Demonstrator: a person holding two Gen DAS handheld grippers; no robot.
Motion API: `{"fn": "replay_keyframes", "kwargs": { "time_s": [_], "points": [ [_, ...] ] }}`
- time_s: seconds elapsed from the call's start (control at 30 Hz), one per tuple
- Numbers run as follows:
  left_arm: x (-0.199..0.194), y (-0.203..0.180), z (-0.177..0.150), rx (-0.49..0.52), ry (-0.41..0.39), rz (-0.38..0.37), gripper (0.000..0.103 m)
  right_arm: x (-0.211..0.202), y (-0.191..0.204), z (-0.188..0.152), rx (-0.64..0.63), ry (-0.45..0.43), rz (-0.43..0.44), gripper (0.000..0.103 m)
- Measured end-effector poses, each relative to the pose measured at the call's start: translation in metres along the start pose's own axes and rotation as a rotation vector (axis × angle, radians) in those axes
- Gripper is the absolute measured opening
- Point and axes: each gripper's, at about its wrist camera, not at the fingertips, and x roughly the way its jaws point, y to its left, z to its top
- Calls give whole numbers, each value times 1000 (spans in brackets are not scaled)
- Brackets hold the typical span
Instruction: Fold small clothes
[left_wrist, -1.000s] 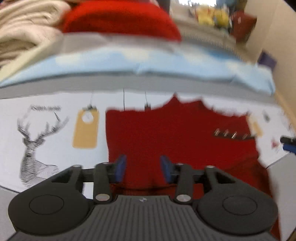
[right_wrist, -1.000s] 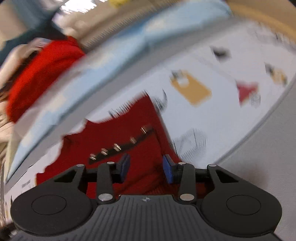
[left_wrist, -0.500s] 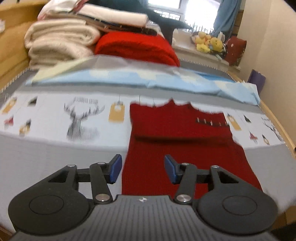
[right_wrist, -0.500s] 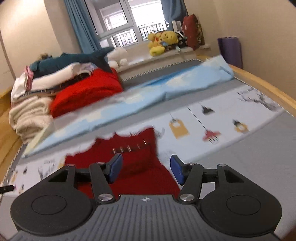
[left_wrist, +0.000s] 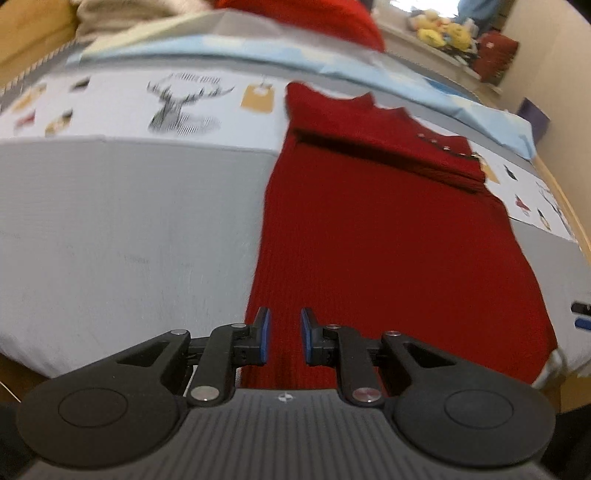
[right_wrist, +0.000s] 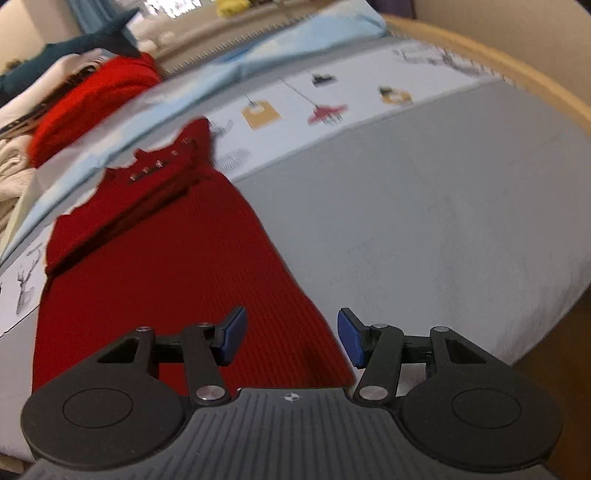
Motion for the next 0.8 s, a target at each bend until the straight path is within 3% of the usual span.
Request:
{"fn": "replay_keyframes", "kwargs": {
  "time_s": [0.07, 0.17, 0.33, 0.47, 0.63, 0.8],
  "points": [
    [22, 12, -3, -55, 75, 31, 18, 8, 1, -1, 3, 25, 3, 56],
    [35, 28, 2, -164, 133, -15, 21, 22, 0, -2, -10, 56, -41, 56],
    [48, 32, -2, -151, 202, 15, 25, 33, -12, -7, 29, 90, -66, 56],
    [52, 37, -5, -163, 218, 36, 39, 41, -21, -12, 44, 120, -93, 57],
    [57, 40, -5, -184, 234, 31, 40, 52, -16, -11, 40, 163, -66, 58],
    [64, 32, -2, -158, 221, 27, 40, 68, 1, -15, -77, 212, -110, 60]
  ]
}}
